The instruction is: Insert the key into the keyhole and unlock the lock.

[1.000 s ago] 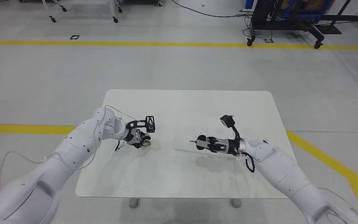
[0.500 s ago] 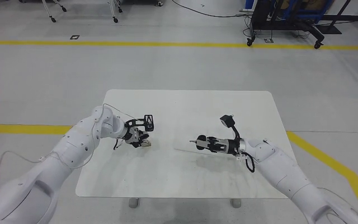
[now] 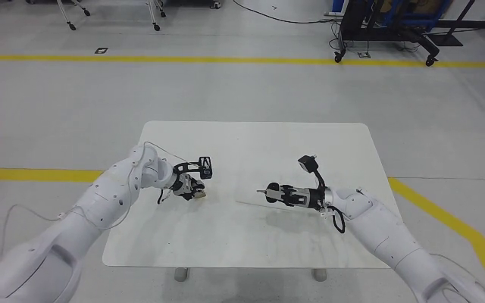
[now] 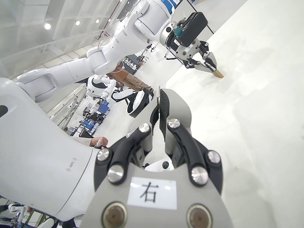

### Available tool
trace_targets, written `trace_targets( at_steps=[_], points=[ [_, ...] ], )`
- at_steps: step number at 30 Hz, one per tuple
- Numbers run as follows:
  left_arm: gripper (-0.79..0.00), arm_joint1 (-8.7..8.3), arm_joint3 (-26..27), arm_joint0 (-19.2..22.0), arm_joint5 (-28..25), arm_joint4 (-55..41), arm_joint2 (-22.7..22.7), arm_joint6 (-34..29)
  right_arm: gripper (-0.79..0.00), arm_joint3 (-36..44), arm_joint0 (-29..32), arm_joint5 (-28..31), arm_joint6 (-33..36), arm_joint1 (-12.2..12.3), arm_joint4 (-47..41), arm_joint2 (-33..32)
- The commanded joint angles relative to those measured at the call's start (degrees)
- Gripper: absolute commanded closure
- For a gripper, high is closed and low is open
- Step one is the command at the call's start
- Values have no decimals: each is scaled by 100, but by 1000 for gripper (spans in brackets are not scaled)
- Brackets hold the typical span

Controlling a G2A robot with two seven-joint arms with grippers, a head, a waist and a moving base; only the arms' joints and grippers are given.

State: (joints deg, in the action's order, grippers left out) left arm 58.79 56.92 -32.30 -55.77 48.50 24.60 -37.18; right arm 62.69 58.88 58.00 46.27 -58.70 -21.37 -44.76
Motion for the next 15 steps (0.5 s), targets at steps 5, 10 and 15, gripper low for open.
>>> trace_targets(
  at_steps=[5,10,15],
  points=[
    [0,-13,0,4,-71,-20,80,-1,0,0,0,0,0,0,0,0],
    [-89,-31,8,-22,-94,-88,135,-75,0,0,0,0,0,0,0,0],
    [-139,-42,12,-49,-88,-145,174,-168,0,0,0,0,0,0,0,0]
  ],
)
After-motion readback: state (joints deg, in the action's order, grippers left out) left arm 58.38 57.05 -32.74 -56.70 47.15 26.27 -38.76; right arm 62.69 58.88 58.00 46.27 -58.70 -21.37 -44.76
